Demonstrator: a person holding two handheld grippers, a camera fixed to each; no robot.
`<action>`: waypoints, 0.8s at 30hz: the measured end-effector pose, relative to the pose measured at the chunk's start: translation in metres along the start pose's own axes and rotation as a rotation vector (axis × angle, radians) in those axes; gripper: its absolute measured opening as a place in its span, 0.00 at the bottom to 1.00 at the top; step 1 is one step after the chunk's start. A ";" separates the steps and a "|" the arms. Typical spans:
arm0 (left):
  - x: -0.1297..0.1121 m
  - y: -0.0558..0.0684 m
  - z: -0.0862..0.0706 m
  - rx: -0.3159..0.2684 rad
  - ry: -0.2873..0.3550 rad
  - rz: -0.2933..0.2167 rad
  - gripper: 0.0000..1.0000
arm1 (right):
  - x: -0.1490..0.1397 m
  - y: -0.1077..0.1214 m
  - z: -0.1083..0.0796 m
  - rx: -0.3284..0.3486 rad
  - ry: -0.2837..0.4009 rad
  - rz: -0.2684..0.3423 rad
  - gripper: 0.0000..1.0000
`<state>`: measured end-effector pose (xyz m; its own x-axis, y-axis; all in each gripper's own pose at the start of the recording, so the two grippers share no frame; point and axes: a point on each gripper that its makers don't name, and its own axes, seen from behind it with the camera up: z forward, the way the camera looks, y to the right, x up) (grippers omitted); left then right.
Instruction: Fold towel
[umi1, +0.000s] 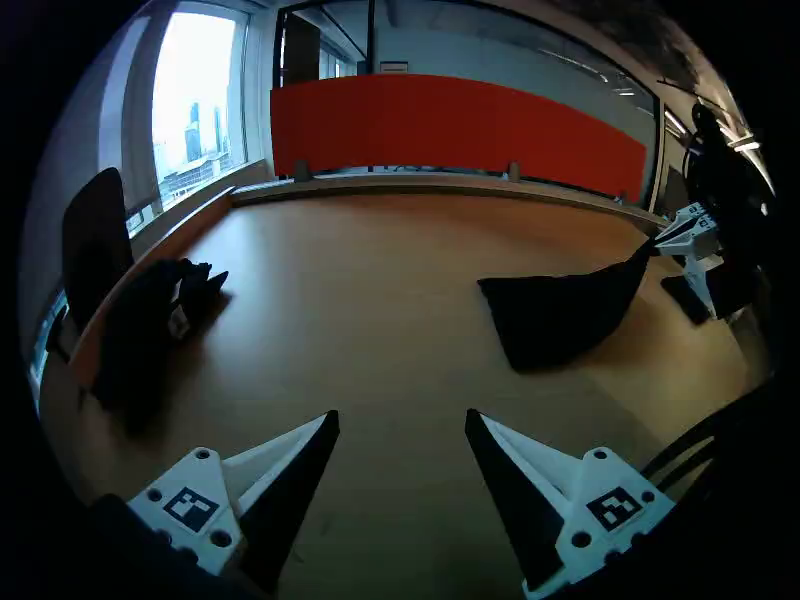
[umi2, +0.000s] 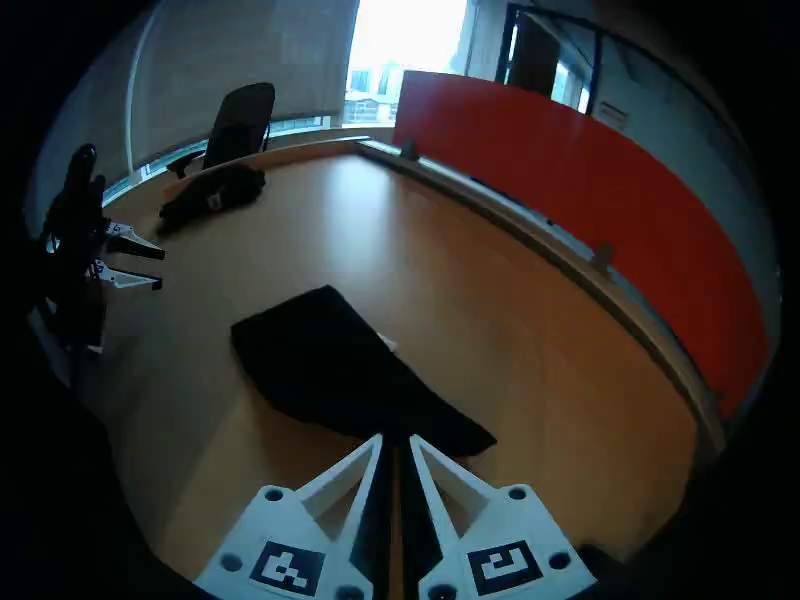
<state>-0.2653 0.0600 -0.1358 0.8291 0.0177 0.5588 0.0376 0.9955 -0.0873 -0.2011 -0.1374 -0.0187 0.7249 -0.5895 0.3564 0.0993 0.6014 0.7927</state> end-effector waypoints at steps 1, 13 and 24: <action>0.000 0.000 0.000 0.001 0.001 -0.002 0.94 | 0.005 -0.003 0.003 0.010 0.006 -0.008 0.03; -0.003 -0.005 -0.007 0.017 0.008 -0.019 0.94 | 0.070 -0.070 0.054 0.181 0.046 -0.128 0.03; -0.006 -0.009 -0.013 0.035 0.012 -0.034 0.94 | 0.079 -0.141 0.118 0.343 -0.026 -0.268 0.03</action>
<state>-0.2635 0.0497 -0.1486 0.8344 -0.0174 0.5509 0.0469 0.9981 -0.0395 -0.2385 -0.3327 -0.0443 0.6868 -0.7161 0.1244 0.0463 0.2139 0.9758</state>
